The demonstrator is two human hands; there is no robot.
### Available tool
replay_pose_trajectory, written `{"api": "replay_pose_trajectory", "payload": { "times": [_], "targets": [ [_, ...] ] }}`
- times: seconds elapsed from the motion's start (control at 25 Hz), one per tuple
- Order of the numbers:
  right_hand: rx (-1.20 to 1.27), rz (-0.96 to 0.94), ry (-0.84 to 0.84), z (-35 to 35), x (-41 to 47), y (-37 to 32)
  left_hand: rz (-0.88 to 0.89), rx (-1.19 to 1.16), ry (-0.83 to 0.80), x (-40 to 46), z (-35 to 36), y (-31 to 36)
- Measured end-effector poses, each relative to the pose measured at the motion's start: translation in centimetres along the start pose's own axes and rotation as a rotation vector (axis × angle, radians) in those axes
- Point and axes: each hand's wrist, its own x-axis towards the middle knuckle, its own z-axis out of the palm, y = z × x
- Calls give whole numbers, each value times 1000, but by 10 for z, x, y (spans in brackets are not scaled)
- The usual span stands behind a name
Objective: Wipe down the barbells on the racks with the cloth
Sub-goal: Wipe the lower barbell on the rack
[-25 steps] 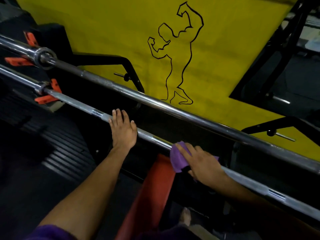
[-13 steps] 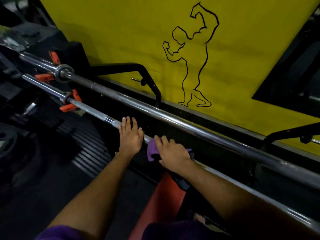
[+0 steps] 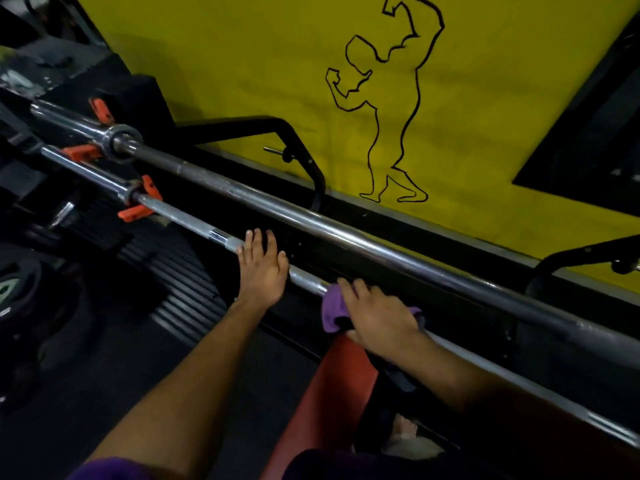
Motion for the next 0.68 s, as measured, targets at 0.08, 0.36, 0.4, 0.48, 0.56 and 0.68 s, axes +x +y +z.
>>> {"api": "replay_pose_trajectory", "payload": {
  "times": [0.08, 0.36, 0.4, 0.48, 0.56, 0.68],
  "targets": [
    [-7, -29, 64, 3, 23, -26, 5, 8, -14, 0, -2, -2],
    [356, -368, 56, 27, -37, -30, -3, 19, -56, 3, -5, 0],
    [516, -284, -12, 28, -58, -31, -1, 22, -54, 3, -4, 1],
    [745, -67, 47, 26, -92, -24, 7, 37, -42, 5, -3, -1],
    [906, 95, 199, 17, -119, -11, 17, 31, -33, 6, -3, -2],
    [1165, 322, 353, -21, -142, 2, 35, 16, -23, 4, 0, -2]
  ]
}}
